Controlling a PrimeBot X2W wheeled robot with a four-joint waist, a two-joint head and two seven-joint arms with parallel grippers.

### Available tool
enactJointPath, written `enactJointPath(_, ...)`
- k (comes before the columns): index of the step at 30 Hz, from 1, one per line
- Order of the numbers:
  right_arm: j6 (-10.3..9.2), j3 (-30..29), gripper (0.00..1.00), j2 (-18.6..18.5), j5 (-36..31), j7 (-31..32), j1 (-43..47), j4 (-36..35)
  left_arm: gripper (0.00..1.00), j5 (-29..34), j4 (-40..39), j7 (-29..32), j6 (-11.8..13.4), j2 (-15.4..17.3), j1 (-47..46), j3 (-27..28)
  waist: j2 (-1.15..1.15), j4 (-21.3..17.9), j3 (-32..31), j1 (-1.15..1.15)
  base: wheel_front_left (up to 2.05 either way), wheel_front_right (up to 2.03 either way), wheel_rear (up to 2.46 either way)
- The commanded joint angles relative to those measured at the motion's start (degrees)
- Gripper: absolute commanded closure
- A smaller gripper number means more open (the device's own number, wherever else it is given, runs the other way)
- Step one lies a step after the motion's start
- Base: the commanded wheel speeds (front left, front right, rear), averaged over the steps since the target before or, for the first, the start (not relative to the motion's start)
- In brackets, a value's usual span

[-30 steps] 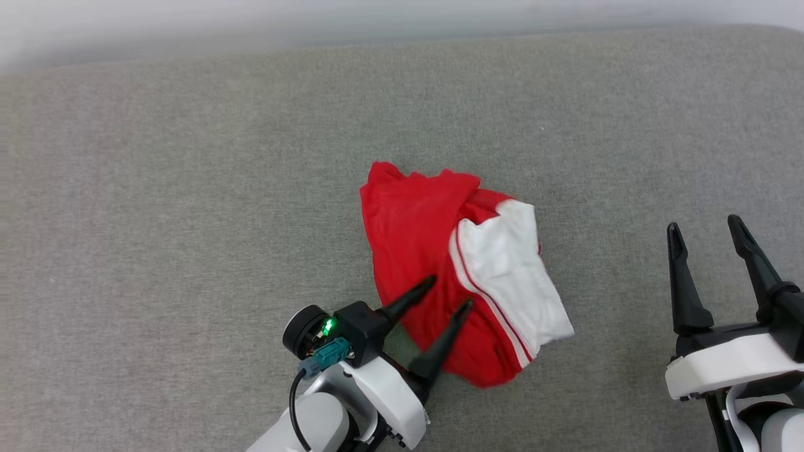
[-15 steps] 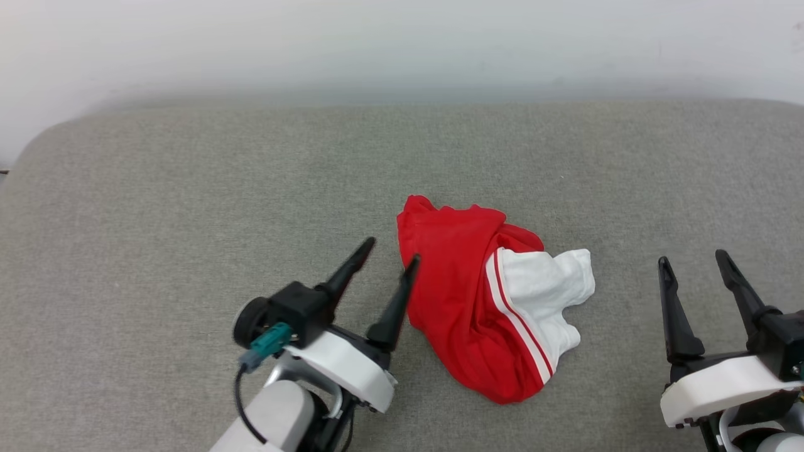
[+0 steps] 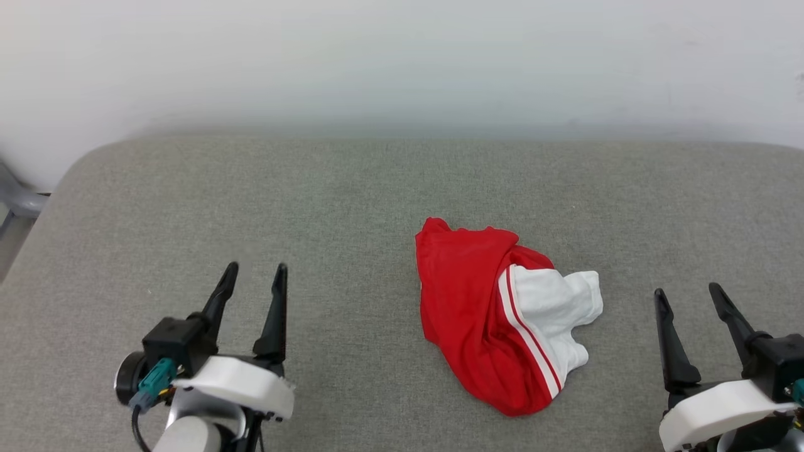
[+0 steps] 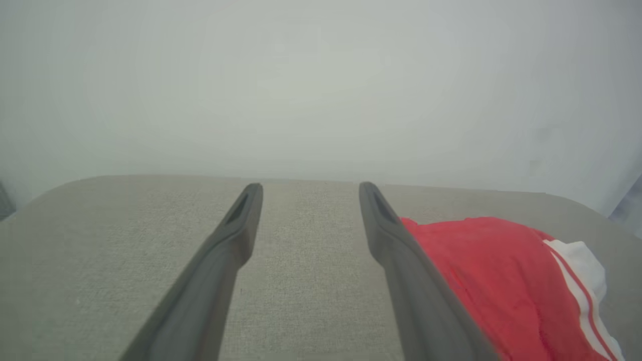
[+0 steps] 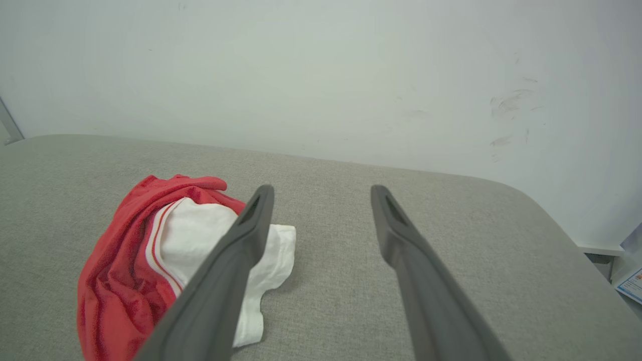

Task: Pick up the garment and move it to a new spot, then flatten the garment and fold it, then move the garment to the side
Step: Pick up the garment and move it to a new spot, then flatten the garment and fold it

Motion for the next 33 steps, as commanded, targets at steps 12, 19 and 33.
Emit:
enactJointPath(12, -0.04, -0.94, 0.00, 0.01, 1.07, 0.55, 3.59, -0.38, 0.00, 1.90, 0.07, -0.14, -0.50, -0.13, 6.30, 1.71, 0.00, 0.15, -3.52, 0.00, 0.00, 0.00, 0.00)
enactJointPath(19, -0.04, -0.77, 0.00, 0.02, 1.26, 0.30, 3.67, -0.11, 0.00, 2.04, 0.70, -0.14, -0.79, -0.75, 6.94, 1.67, 0.00, -0.30, -3.75, 0.00, 0.00, 0.00, 0.00)
enactJointPath(33, -0.03, -3.24, 0.00, 0.01, 1.34, 6.05, 3.72, 3.43, 0.00, 2.83, 0.05, -0.14, -1.48, -1.68, 4.80, 1.81, 0.00, 1.30, -2.01, 0.00, 0.00, 0.00, 0.00)
